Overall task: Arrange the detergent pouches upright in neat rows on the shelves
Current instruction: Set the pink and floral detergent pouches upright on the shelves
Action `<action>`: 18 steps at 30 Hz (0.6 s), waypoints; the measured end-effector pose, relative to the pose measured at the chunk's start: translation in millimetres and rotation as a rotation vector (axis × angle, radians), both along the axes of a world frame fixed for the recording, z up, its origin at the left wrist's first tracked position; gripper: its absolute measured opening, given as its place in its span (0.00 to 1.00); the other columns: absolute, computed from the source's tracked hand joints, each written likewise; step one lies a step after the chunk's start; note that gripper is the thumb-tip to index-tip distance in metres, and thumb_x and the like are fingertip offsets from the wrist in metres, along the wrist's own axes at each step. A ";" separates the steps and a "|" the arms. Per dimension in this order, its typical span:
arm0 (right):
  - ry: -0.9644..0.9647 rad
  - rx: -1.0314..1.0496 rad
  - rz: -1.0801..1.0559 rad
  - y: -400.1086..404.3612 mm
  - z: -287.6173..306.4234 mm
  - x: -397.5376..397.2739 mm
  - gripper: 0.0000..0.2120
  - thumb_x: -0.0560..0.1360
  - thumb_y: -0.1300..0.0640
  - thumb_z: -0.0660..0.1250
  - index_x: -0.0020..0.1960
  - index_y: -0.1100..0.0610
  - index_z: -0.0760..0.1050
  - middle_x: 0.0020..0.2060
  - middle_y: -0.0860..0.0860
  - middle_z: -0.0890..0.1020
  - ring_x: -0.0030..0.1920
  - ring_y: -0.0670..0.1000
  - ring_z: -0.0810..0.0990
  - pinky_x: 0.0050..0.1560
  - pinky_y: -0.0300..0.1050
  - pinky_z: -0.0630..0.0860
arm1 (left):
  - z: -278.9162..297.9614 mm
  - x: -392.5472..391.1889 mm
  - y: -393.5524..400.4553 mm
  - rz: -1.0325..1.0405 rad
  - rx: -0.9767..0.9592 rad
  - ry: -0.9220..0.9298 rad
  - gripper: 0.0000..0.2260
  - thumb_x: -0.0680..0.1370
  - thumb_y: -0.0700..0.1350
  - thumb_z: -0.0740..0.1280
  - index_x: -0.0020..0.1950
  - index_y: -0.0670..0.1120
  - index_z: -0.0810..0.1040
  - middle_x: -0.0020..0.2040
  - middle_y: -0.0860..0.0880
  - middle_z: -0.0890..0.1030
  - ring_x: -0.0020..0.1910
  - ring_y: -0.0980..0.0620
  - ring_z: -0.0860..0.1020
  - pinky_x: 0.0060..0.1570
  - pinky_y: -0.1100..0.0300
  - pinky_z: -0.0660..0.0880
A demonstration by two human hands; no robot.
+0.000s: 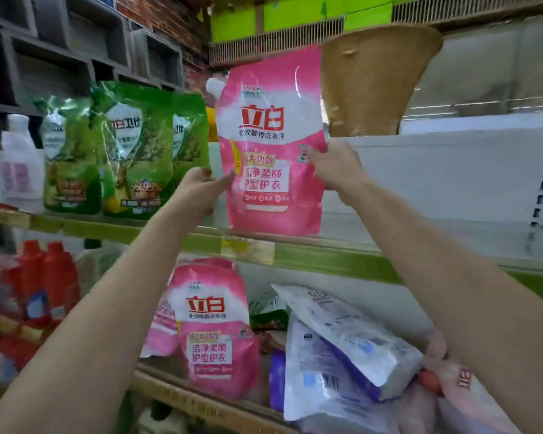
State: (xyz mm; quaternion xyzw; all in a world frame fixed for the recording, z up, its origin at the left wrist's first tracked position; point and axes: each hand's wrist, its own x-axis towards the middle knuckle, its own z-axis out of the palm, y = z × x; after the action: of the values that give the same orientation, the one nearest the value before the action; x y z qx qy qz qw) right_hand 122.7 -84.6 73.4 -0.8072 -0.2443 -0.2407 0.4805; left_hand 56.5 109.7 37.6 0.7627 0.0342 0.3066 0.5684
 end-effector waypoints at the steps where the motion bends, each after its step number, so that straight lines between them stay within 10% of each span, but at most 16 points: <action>1: -0.014 -0.005 -0.049 -0.2 -0.5 4.6 0.12 0.77 0.54 0.58 0.43 0.58 0.78 0.41 0.60 0.78 0.44 0.57 0.75 0.44 0.47 0.71 | 2.9 5.9 8.3 -0.075 -0.060 -0.001 0.07 0.77 0.47 0.65 0.44 0.44 0.75 0.44 0.43 0.78 0.42 0.47 0.76 0.40 0.54 0.72; 9: -0.065 -0.294 -0.295 -13.3 7.4 1.0 0.15 0.78 0.47 0.58 0.43 0.54 0.79 0.44 0.57 0.81 0.46 0.56 0.79 0.44 0.45 0.72 | 10.9 38.7 32.6 -0.136 -0.178 0.022 0.08 0.77 0.47 0.65 0.39 0.48 0.74 0.21 0.55 0.76 0.16 0.62 0.69 0.19 0.72 0.59; 13: 0.176 -0.081 -0.020 -18.5 12.4 -2.0 0.08 0.78 0.55 0.60 0.46 0.58 0.74 0.36 0.55 0.78 0.27 0.49 0.79 0.22 0.37 0.73 | 17.9 58.4 12.5 -0.070 -0.277 -0.066 0.14 0.80 0.41 0.60 0.34 0.44 0.68 0.14 0.54 0.72 0.13 0.61 0.68 0.14 0.72 0.62; 18: 0.264 0.053 0.040 -59.1 20.5 13.4 0.10 0.77 0.62 0.62 0.37 0.55 0.70 0.35 0.50 0.75 0.25 0.46 0.78 0.23 0.34 0.75 | 39.9 71.9 -13.3 -0.061 -0.233 -0.093 0.18 0.80 0.39 0.59 0.29 0.40 0.73 0.14 0.56 0.71 0.13 0.61 0.70 0.14 0.71 0.66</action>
State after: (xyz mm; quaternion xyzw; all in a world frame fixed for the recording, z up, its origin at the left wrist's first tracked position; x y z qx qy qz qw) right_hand 136.1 -143.8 93.9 -0.8137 -0.1884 -0.1292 0.5345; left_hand 128.5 96.4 77.5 0.6773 0.0202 0.3181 0.6631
